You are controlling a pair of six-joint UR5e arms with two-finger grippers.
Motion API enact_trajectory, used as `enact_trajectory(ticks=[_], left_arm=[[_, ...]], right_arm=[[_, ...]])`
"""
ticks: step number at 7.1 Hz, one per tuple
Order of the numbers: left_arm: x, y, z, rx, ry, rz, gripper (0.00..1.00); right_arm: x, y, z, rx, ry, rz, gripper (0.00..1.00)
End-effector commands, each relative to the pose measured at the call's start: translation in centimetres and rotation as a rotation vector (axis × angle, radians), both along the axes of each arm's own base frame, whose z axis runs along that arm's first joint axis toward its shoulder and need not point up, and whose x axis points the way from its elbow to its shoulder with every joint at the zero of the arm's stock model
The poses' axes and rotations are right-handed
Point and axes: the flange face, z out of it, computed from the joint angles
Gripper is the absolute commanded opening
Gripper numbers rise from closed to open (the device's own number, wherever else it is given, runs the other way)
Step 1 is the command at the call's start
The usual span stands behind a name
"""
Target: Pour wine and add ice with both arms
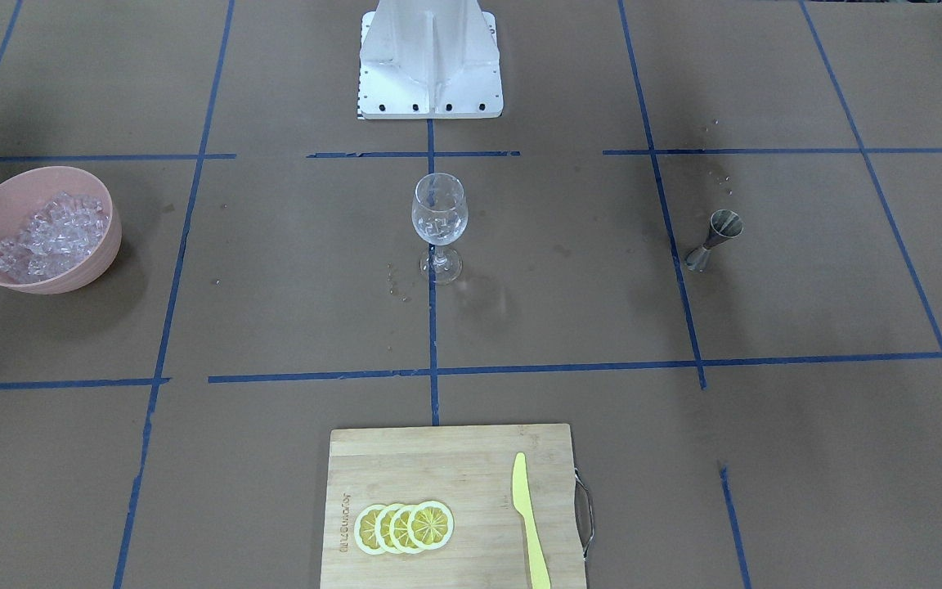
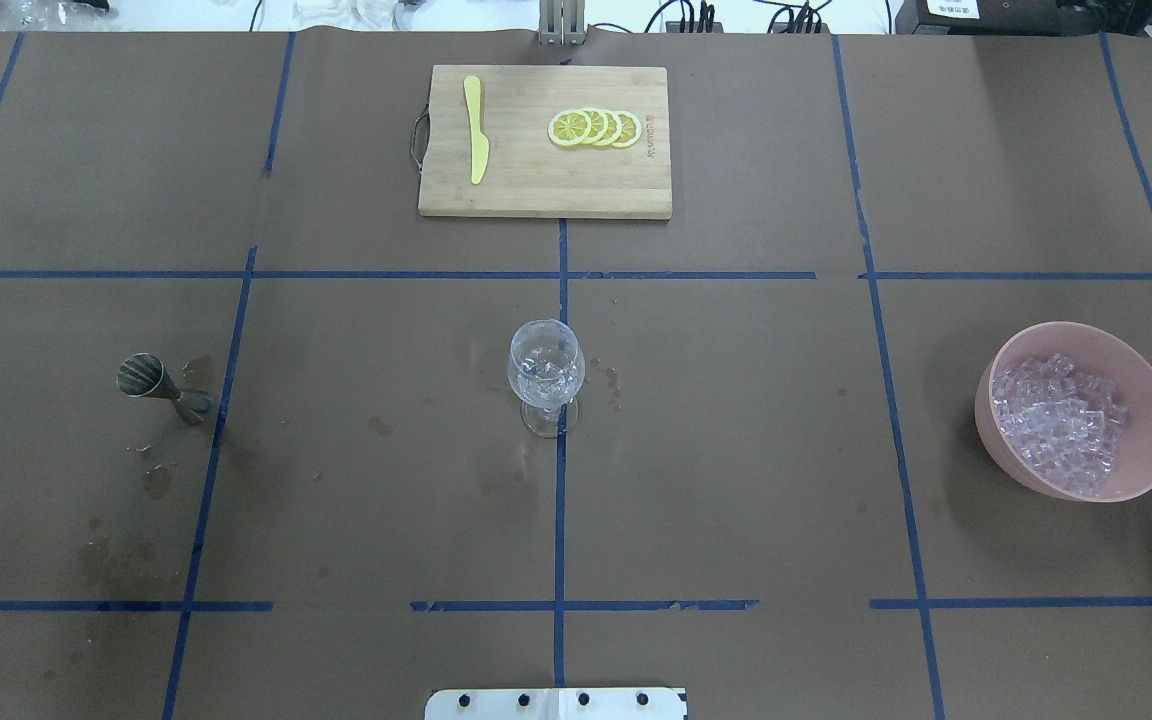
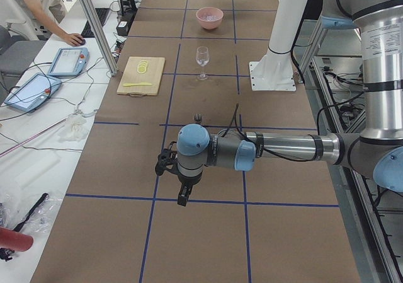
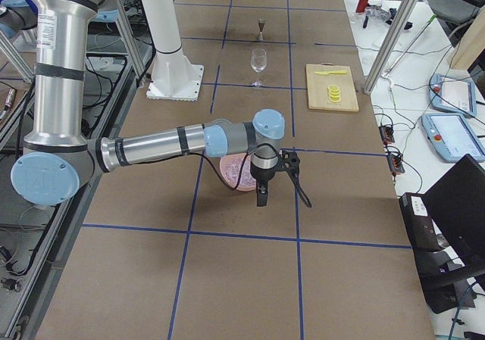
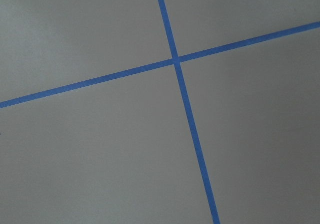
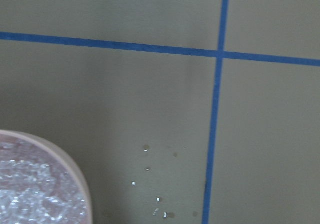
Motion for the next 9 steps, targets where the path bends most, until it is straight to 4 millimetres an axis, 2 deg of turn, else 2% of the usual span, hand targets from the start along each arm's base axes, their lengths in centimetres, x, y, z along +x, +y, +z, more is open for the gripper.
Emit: enact_trajectory(ticks=[1, 2, 3, 9], left_arm=[[0.1, 0.0, 0.0, 0.003, 0.001, 0.002, 1.00], [0.1, -0.1, -0.3, 0.008, 0.001, 0.002, 1.00], [0.1, -0.1, -0.3, 0.008, 0.001, 0.002, 1.00], [0.1, -0.1, -0.4, 0.012, 0.003, 0.003, 1.00]], right_arm=[[3.5, 1.1, 4.5, 0.039, 0.004, -0.049, 1.00], [5.3, 1.6, 5.7, 0.067, -0.002, -0.076, 1.00], [6.5, 2.5, 6.1, 0.060, -0.008, -0.054, 1.00], [6.5, 2.7, 6.3, 0.050, -0.016, -0.049, 1.00]])
